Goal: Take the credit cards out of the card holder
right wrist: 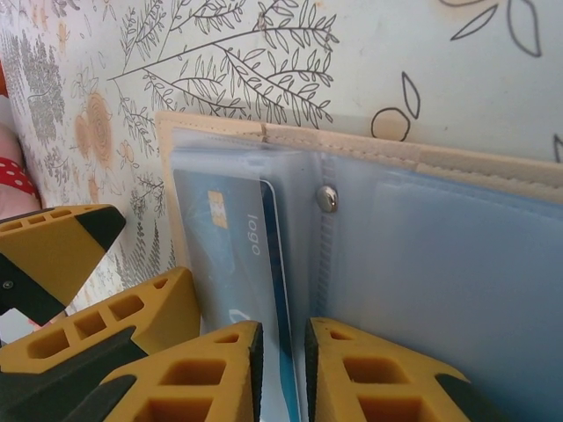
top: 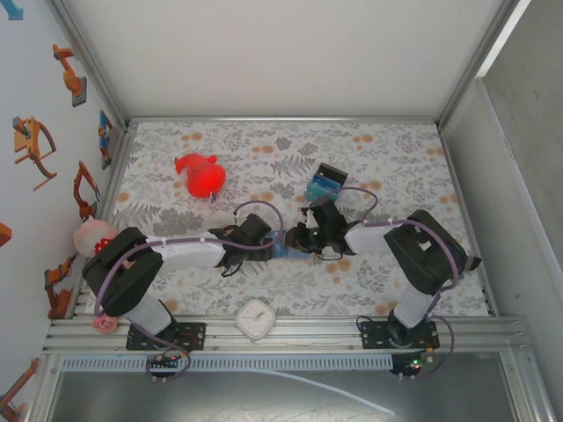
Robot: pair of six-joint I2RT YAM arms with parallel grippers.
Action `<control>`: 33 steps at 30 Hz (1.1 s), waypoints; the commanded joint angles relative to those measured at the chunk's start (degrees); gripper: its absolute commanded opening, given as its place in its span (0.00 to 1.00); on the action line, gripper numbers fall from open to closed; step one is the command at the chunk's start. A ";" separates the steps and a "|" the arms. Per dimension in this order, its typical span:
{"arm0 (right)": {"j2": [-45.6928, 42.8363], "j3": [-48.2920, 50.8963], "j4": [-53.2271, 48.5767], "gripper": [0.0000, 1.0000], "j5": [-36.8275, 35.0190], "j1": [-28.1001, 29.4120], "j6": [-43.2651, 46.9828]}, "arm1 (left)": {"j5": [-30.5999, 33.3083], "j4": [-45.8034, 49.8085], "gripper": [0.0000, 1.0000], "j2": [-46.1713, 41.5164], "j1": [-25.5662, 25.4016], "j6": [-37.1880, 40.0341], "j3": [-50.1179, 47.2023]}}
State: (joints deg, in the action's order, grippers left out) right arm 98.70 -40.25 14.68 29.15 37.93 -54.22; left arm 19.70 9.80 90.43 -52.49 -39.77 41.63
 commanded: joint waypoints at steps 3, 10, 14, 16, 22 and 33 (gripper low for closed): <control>-0.85 0.02 1.70 0.15 1.30 -0.23 -0.08 | 0.23 3.48 0.97 1.50 -0.51 -1.01 0.56; -1.62 1.28 5.63 0.14 3.10 -0.23 -1.35 | 0.29 3.73 0.97 1.65 -0.65 -1.46 0.62; -1.50 1.49 6.24 0.16 3.27 -0.23 -1.67 | 0.53 3.93 0.97 1.63 -0.68 -1.63 0.68; -1.71 1.73 6.41 0.17 3.11 -0.23 -1.65 | 0.66 4.08 0.97 1.55 -0.68 -1.76 0.71; -2.28 2.87 8.46 0.17 3.31 -0.48 -2.11 | 1.03 4.79 0.97 1.59 -0.68 -2.05 0.82; -1.49 6.44 18.87 0.16 6.13 -1.55 -6.08 | 1.57 5.34 0.97 1.83 -0.68 -2.49 1.26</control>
State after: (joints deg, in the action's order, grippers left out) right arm 98.17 -34.44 28.97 33.76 36.64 -59.02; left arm 20.47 11.38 90.76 -52.86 -41.56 42.33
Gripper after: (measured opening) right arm 0.163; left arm 0.969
